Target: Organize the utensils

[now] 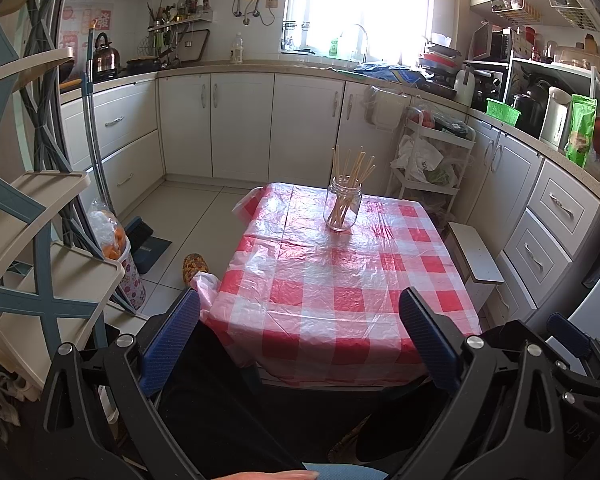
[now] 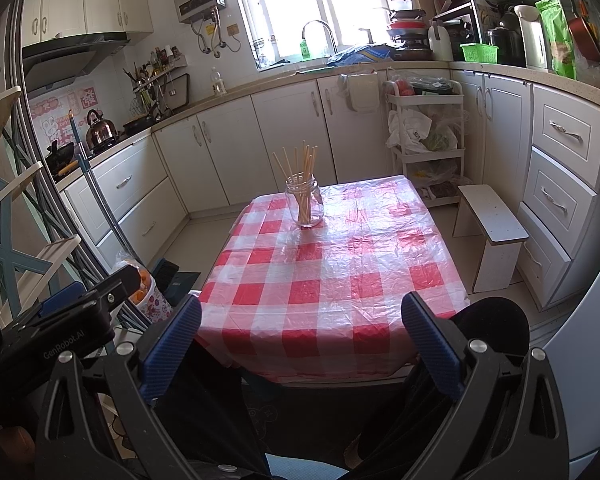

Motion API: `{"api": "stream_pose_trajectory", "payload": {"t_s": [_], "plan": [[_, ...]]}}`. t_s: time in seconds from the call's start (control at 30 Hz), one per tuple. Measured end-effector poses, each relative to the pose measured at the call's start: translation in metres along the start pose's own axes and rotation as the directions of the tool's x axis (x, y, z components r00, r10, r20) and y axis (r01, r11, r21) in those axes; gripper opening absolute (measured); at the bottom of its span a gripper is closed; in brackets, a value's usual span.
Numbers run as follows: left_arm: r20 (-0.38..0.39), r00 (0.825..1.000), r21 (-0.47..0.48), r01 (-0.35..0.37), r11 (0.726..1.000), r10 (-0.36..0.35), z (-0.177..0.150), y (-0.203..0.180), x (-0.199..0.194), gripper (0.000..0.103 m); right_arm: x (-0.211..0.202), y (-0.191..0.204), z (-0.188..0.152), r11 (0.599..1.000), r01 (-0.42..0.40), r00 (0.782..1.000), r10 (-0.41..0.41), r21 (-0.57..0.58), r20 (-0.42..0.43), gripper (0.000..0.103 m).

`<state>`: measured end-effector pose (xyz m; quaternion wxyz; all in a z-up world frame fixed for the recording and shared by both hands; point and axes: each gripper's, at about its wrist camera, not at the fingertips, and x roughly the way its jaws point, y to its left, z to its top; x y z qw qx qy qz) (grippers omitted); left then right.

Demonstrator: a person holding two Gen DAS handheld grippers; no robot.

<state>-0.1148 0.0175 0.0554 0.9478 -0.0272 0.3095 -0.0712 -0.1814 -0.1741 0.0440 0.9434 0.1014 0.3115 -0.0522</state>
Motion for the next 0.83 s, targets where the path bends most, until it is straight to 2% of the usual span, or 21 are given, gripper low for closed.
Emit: {"api": "stream_pose_trajectory", "payload": {"t_s": [0.3,0.53,0.67,0.83], "plan": [[0.001,1.0,0.003,-0.008,1.0,0.008,-0.003,-0.002,0.0,0.095,-0.001,0.001,0.0,1.0,0.001,1.0,-0.001,0.001,-0.001,0.096],[0.021,0.999,0.045,-0.037,0.998,0.036,-0.004,-0.006,-0.002,0.095,-0.003,0.011,-0.003,1.0,0.003,1.0,-0.003,-0.002,0.012,0.096],[-0.002,1.0,0.045,-0.023,0.999,0.023,-0.003,-0.004,0.002,0.095,-0.004,0.011,-0.004,1.0,0.005,1.0,-0.005,-0.001,0.019,0.096],[0.006,1.0,0.049,-0.021,0.999,0.021,-0.003,-0.003,0.0,0.095,-0.006,0.008,-0.004,1.0,0.005,1.0,-0.005,0.0,0.02,0.096]]}}
